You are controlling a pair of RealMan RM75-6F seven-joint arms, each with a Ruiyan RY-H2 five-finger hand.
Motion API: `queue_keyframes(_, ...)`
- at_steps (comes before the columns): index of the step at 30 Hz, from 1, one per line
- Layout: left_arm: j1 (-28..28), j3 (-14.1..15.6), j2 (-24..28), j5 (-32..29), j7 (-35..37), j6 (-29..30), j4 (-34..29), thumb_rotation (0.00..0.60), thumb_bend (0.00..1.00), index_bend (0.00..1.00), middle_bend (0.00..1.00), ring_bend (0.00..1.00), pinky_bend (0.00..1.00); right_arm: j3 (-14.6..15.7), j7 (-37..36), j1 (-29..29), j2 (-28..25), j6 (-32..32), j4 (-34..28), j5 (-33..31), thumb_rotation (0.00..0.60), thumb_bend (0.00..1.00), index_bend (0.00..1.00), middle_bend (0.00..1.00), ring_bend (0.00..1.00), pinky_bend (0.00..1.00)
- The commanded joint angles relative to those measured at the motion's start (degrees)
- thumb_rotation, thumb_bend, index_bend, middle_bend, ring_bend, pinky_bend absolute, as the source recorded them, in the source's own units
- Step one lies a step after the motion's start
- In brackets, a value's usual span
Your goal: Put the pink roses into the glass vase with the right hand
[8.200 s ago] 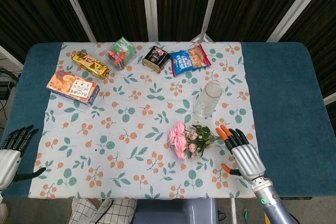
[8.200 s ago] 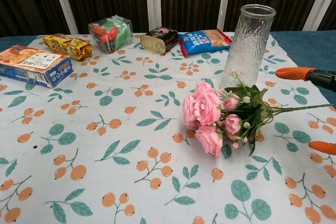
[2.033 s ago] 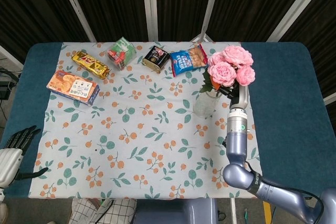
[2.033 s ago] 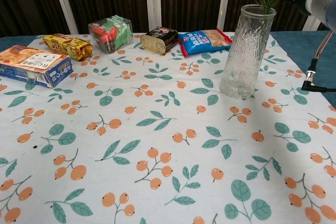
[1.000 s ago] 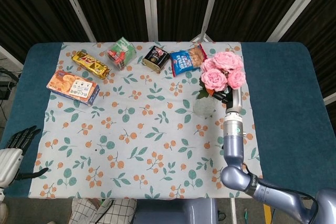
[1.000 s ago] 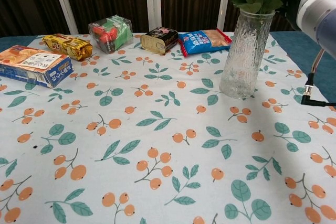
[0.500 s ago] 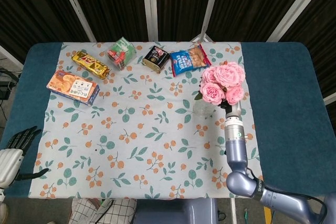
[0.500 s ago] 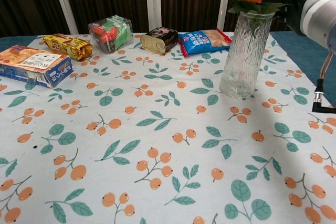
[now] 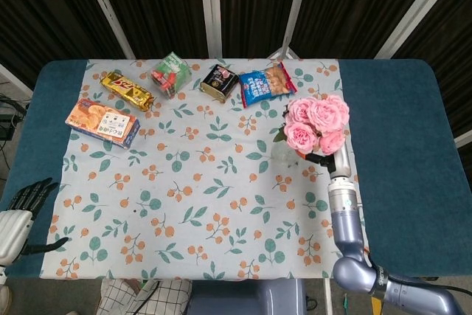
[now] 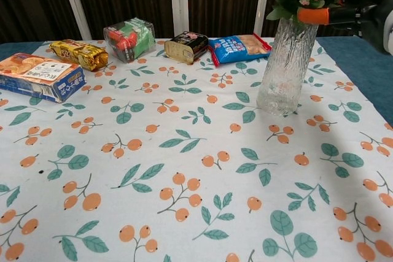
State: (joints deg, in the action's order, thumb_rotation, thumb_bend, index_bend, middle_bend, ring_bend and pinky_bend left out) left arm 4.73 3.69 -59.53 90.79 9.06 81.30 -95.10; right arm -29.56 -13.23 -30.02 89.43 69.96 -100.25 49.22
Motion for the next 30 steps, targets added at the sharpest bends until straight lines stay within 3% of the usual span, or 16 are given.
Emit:
queue_keyframes(1, 0.0, 0.0, 0.0, 0.0, -0.1, 0.0, 0.0, 0.6, 0.0, 0.0, 0.0, 0.0, 0.0, 1.1, 0.7, 1.3, -1.6, 0.3, -1.5, 0.9, 0.6, 0.29, 0.0, 0.0, 0.0, 0.0)
queue_keyframes(10, -0.2, 0.1, -0.1, 0.4, -0.4, 0.6, -0.1, 0.6, 0.0, 0.0, 0.0, 0.0, 0.0, 6.6, 2.7, 5.9, -7.7, 0.8, -5.0, 5.7, 0.6, 0.29, 0.0, 0.0, 0.0, 0.0)
queue_keyframes(19, -0.6, -0.1, -0.9, 1.5, -2.4, 2.1, 1.0, 0.6, 0.0, 0.0, 0.0, 0.0, 0.0, 15.7, 5.9, 13.1, -15.8, 5.0, -5.6, 15.9, 0.6, 0.29, 0.0, 0.0, 0.0, 0.0)
queue_keyframes(30, -0.6, -0.2, -1.4, 1.2, -4.7, 2.1, 1.6, 0.6, 0.0, 0.0, 0.0, 0.0, 0.0, 25.3, 13.9, 21.2, -21.7, 17.7, 5.2, 33.2, 0.6, 0.29, 0.0, 0.0, 0.0, 0.0)
